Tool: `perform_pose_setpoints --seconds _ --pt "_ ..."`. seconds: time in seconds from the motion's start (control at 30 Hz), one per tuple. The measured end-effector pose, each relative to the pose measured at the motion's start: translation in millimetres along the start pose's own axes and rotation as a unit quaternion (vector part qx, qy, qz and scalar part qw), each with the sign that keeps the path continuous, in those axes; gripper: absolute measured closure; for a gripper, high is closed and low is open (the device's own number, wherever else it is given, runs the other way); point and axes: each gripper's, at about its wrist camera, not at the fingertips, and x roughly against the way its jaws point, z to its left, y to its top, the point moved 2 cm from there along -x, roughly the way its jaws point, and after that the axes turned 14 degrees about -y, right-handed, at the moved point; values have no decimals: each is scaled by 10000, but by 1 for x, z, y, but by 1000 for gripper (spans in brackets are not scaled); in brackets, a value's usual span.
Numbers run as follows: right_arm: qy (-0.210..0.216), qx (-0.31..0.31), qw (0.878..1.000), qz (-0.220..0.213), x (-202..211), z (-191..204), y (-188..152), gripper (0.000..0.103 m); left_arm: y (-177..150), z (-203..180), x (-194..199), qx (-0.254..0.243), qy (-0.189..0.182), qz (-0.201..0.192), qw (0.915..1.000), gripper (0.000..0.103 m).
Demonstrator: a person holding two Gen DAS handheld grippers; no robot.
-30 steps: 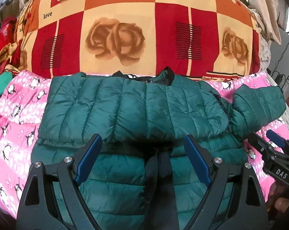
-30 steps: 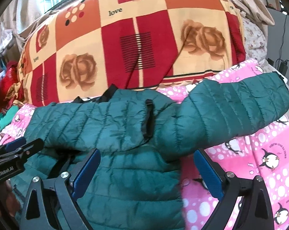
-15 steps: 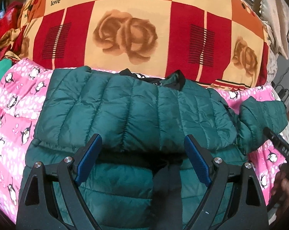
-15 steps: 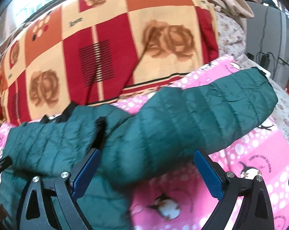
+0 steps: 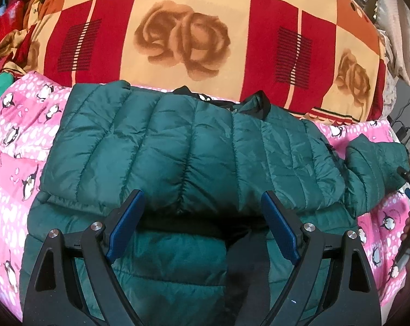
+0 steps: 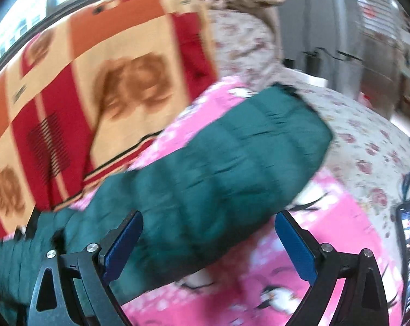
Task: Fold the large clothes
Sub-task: 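Grasp the sleeve cuff with the right tool and lift it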
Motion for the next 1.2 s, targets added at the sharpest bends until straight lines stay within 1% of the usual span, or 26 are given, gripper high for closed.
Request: perform_pose_setpoints --seconds 0.17,0.27,0.3,0.37,0.4,0.47,0.53,0.57,0.6,0.63,0.7,0.8,0.97,1.1,1.2 --pt "-251 -375 9988 177 -31 -31 15 6 -2 2 -4 28 -6 62 10000 16" --pt "-244 -621 9972 334 -53 -44 20 7 -3 3 -5 2 13 86 10000 16" --pt "-244 -674 9968 353 -61 -47 22 10 -3 4 -6 -4 26 97 9999 16" --pt "-298 -640 9970 305 -69 -48 25 19 -3 5 -7 -6 52 125 9999 16" --pt "-327 -590 9973 287 -75 -48 29 26 -3 6 -8 -2 63 135 9999 16" --pt "-259 -599 9976 210 -77 -50 33 37 -3 7 -10 0 76 148 9999 16" --pt "-146 -616 9979 146 -78 -50 36 54 -2 7 -11 0 97 169 9998 16" --pt "-71 -620 9980 112 -76 -50 38 60 -3 7 -12 -1 104 181 9998 16" --pt "41 -608 9981 72 -73 -49 39 72 -3 7 -12 -4 105 189 9998 16" --pt "214 -584 9981 50 -69 -48 40 79 -3 6 -12 -7 101 190 9998 16" --pt "529 -579 9969 9 -58 -45 40 84 -2 6 -11 11 75 183 9998 16" --pt "1021 -576 9931 8 -41 -36 37 86 -2 5 -5 -3 53 131 9999 16" --pt "1669 -417 9851 -30 -6 -12 27 87 1 9 8 -61 198 -11 9998 16" --pt "1958 -200 9804 -83 20 11 17 87 4 17 19 -7 324 -129 9994 16" --pt "2078 11 9782 -62 32 28 9 91 6 23 25 -19 468 -201 9987 16"
